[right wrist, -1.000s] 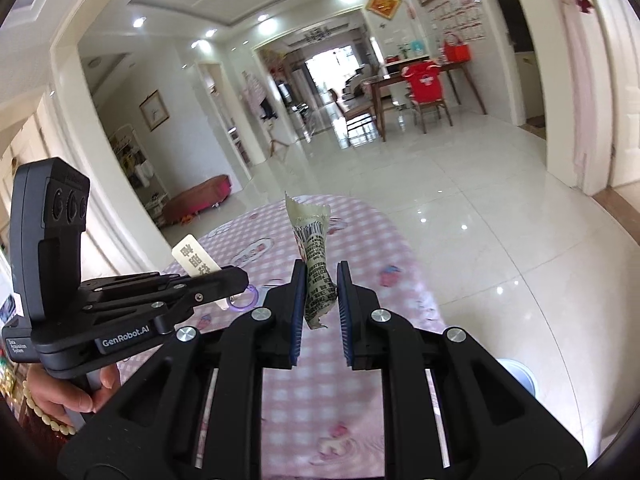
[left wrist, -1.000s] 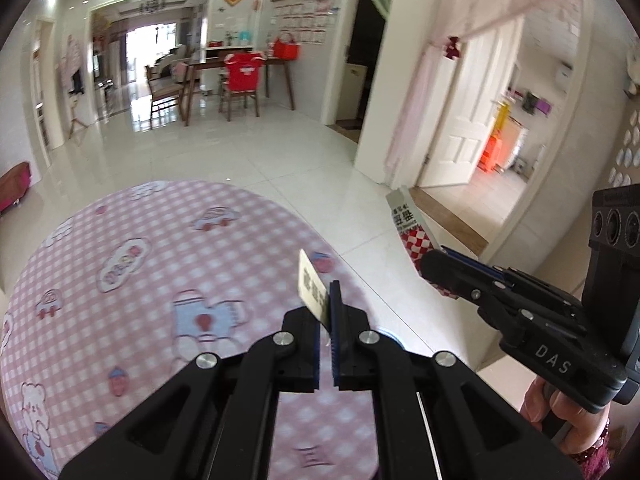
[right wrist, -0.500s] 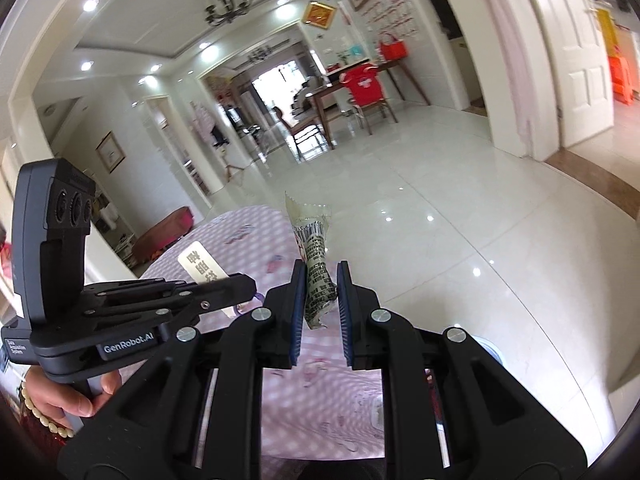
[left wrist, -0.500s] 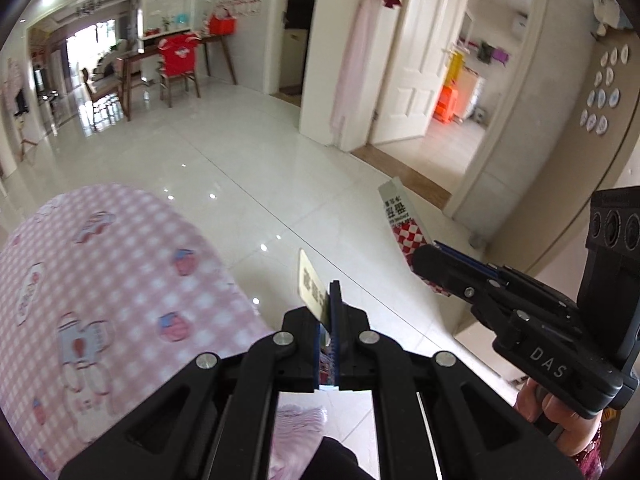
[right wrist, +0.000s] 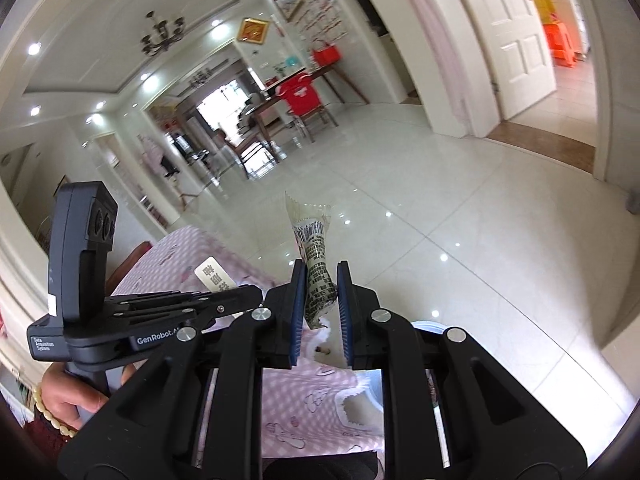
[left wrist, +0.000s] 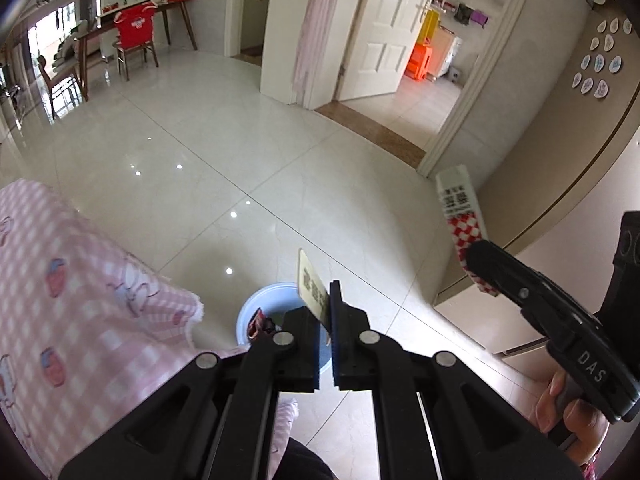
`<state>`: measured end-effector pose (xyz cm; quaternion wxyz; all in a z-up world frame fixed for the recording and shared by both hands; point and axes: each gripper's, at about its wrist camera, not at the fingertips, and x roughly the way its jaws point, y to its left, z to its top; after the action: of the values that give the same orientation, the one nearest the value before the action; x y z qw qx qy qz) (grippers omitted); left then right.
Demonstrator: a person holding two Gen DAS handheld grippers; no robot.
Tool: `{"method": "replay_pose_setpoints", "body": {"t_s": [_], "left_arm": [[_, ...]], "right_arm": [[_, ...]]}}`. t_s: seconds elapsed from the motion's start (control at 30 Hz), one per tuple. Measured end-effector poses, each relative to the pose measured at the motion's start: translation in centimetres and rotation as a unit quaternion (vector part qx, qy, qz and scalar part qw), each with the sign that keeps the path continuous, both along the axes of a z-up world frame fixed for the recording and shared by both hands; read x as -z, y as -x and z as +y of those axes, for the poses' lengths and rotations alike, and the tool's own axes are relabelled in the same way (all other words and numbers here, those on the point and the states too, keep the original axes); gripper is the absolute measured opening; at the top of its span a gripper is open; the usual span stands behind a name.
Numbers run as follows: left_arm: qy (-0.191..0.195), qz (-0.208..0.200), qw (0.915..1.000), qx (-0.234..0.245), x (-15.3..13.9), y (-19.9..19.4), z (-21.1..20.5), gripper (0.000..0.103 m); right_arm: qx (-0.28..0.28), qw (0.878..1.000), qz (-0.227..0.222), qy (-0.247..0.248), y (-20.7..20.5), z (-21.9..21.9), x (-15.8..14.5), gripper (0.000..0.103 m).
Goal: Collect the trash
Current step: 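Carry both items to the bucket and open the left tool over it, then open the right tool to drop the white wrapper into the bucket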
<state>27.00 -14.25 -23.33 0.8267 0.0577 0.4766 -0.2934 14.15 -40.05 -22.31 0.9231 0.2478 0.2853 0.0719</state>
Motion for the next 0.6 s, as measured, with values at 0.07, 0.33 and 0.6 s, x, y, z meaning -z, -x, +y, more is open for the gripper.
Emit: {"method": "replay_pose_setpoints", "body": {"t_s": [0.07,0.33,0.6], "left_arm": [[0.002,0.003,1.0000,0.004,0.3,-0.2,-0.8,0.005],[-0.003,0.011,0.9995,-0.029,1.2,-1.5,-1.0,0.066],[-0.010,-0.031,0.9964,-0.078,-1.0,-0.6,3.3,0.075]], "right_arm": [[0.013,1.000,0.001,-0.002,0.3,-0.6,0.3,0.016],[0.021,1.000,0.014,-0.003,0.2,-1.4,1.1,0.016],[-0.004,1.000,0.016,-0.001,-1.4,1.1,0.4,0.016]]}}
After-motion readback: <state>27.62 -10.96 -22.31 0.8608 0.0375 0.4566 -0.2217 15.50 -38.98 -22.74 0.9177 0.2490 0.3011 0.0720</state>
